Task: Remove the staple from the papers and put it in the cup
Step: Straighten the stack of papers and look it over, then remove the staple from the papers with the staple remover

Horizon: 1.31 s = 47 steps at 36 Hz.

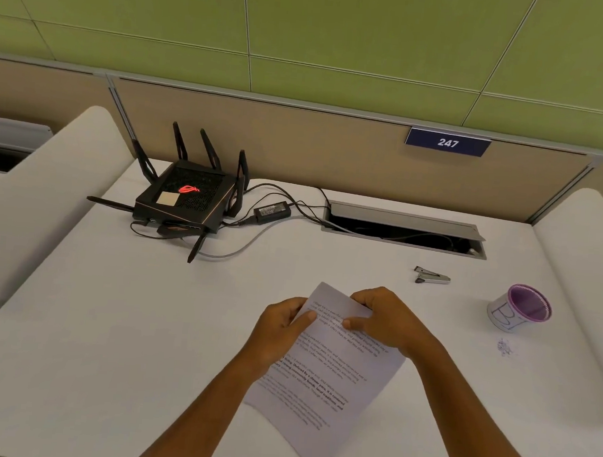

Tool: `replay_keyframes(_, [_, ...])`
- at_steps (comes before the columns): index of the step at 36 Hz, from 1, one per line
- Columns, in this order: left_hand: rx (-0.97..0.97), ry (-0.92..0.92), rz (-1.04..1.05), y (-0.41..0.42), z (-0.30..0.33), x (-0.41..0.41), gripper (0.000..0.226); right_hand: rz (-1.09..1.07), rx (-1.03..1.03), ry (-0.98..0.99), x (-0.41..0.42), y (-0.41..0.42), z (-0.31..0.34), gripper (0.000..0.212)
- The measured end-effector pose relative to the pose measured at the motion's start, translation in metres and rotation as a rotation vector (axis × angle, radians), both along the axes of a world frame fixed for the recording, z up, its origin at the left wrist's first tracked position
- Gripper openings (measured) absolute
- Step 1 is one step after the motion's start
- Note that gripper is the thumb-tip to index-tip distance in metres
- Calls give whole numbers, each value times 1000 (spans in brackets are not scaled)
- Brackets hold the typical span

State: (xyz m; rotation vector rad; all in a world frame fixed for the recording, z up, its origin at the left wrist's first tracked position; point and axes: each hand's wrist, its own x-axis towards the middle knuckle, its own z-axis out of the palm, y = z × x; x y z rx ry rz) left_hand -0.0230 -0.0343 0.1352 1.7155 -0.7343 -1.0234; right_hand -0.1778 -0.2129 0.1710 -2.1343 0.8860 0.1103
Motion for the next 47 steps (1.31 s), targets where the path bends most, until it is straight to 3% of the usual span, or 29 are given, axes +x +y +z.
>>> replay_keyframes(11, [52,111,88,-12,-14,-4,20,66,-30,58,9,-13,-7,8])
replay_keyframes(16, [34,117,159,-18,-25,-4,19,68,40,34,13,-22,-16,18])
replay_keyframes(23, [8,91,239,-23,-42,2,17,-226,149,-106,-1,-69,-33,29])
replay_keyframes(26, [14,102,260,-26,-47,5,18,-364,-96,-166,-17,-106,-58,31])
replay_keyframes(29, [32,88,267,-32,-52,7,19,-408,-292,-79,-30,-139,-79,50])
replay_keyframes(36, [85,60,217,-41,-63,8,19,-333,-438,194,-43,-193,-106,72])
replay_keyframes(47, [157,53,198,-51,-88,15,27,-224,-422,368,-36,-225,-130,64])
